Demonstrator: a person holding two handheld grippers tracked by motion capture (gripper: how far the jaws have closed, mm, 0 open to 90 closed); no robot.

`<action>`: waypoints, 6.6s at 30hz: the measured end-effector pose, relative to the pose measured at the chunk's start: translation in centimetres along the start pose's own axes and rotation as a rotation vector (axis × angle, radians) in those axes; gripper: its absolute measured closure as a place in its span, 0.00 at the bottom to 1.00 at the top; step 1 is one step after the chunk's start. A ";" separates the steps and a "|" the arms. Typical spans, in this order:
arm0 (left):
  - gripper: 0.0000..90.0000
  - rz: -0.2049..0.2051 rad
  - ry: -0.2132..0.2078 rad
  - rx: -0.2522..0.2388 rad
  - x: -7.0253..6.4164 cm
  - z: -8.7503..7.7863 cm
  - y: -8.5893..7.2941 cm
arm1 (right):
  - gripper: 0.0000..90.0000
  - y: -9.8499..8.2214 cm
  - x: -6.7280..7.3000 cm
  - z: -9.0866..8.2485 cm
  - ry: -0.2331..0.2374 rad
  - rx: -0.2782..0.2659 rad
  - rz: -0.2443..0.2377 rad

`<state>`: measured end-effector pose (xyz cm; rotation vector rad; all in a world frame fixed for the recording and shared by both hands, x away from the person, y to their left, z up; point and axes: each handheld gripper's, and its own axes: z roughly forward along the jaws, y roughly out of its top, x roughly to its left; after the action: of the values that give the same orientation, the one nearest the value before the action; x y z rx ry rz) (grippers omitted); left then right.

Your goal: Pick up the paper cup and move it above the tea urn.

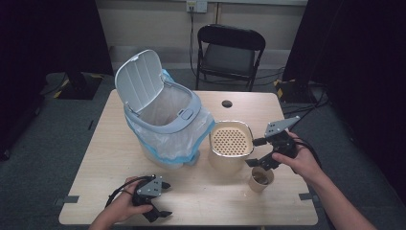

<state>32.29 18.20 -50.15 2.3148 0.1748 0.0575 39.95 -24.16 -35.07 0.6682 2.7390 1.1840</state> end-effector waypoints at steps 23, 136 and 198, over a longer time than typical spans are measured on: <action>0.09 0.000 0.000 0.001 0.0 0.0 0.0 | 0.16 -5.7 0.1 -0.4 -0.055 0.009 0.030; 0.09 0.000 0.000 -0.002 0.0 0.0 0.0 | 0.30 -10.5 -1.8 1.5 -0.126 -0.076 0.106; 0.09 0.003 -0.004 0.002 0.0 0.0 0.0 | 0.31 -2.9 -8.6 -1.2 -0.191 -0.062 0.086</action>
<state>32.31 18.18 -50.15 2.3174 0.1702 0.0544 46.39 -30.37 -37.17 0.8516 2.5300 1.1513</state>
